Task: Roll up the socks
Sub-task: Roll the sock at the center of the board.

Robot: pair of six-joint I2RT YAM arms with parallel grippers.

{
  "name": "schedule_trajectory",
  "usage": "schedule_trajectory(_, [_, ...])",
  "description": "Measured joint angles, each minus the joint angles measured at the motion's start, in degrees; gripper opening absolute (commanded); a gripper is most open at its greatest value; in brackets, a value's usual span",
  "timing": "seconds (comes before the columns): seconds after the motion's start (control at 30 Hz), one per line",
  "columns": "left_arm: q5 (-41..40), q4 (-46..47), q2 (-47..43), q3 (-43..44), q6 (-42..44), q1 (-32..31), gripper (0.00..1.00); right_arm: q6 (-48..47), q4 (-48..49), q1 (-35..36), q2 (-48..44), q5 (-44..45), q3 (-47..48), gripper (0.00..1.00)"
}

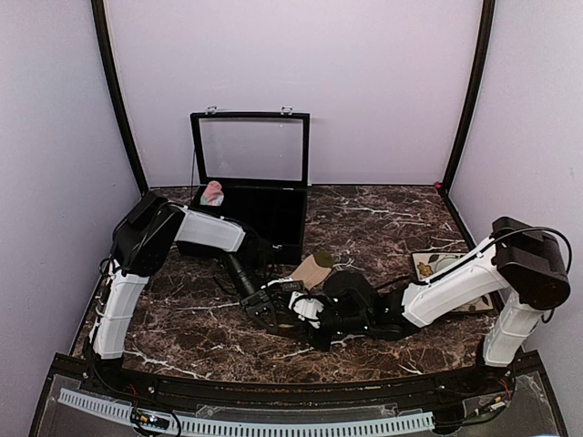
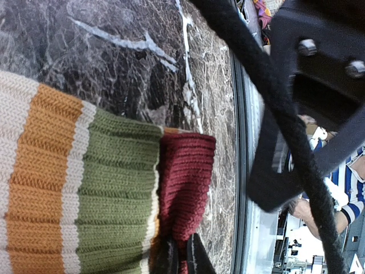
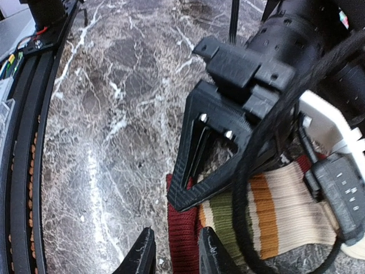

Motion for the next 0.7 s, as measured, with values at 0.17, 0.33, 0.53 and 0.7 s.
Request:
schedule_trajectory(0.17, [-0.02,-0.13,0.07,0.11,0.00,0.00,0.00,0.00,0.02,0.00,2.84,-0.61,0.00,0.26])
schedule_trajectory(0.33, [0.00,-0.28,0.09,0.15,0.02,0.02,0.00,0.02,0.28,0.00,5.31,-0.28,0.00,0.20])
schedule_trajectory(0.53, [-0.02,-0.46,0.09,0.15,0.09,0.02,0.00,0.94,2.36,-0.11,5.92,1.01,-0.04,0.03])
schedule_trajectory(0.7, [-0.04,-0.68,0.11,0.13,0.39,0.07,0.26,2.16,2.95,-0.57,6.23,0.59,-0.26,0.00])
